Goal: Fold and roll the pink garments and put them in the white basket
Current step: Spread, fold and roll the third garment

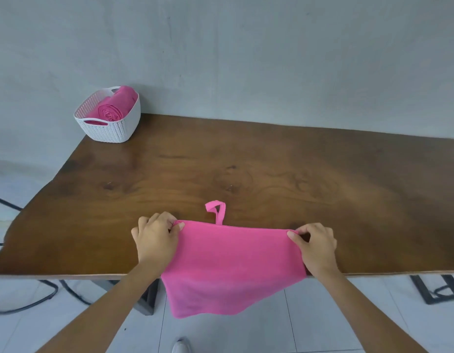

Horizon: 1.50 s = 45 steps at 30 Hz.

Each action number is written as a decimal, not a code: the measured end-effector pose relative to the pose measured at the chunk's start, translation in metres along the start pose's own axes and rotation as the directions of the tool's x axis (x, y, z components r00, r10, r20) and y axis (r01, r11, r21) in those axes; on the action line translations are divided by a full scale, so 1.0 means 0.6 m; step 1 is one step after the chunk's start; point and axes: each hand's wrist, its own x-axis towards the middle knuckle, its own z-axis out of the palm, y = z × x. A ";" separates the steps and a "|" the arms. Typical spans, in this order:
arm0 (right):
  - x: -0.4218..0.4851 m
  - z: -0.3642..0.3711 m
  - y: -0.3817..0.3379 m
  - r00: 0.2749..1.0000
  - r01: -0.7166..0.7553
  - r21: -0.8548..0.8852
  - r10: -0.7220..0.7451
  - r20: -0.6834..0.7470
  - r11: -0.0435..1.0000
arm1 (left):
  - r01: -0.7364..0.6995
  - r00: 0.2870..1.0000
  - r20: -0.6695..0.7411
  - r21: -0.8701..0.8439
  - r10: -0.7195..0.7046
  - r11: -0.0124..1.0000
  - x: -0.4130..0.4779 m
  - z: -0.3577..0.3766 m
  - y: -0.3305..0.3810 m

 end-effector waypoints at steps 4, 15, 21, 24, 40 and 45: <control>0.052 0.010 -0.006 1.000 -0.021 -0.016 0.020 -0.015 1.000 | 0.043 0.998 0.041 0.000 -0.043 0.999 0.064 0.010 0.024; 0.204 0.033 -0.038 0.987 -0.162 -0.102 0.160 -0.024 0.982 | 0.126 0.988 0.087 -0.002 -0.126 0.992 0.210 0.049 0.076; 0.277 0.043 -0.052 0.984 -0.178 -0.145 0.173 -0.048 0.973 | 0.121 0.992 0.048 -0.011 -0.121 0.993 0.269 0.080 0.102; 0.316 0.047 -0.056 0.980 -0.200 -0.148 0.195 -0.048 0.968 | 0.135 0.991 0.028 -0.028 -0.134 0.990 0.300 0.095 0.115; 0.571 0.079 -0.080 0.989 -0.150 -0.161 0.145 -0.042 0.975 | 0.247 0.968 -0.048 0.024 -0.246 0.969 0.500 0.184 0.201; 0.664 0.099 -0.091 0.993 -0.121 -0.172 0.118 -0.026 0.978 | 0.296 0.954 -0.067 0.053 -0.292 0.954 0.566 0.207 0.227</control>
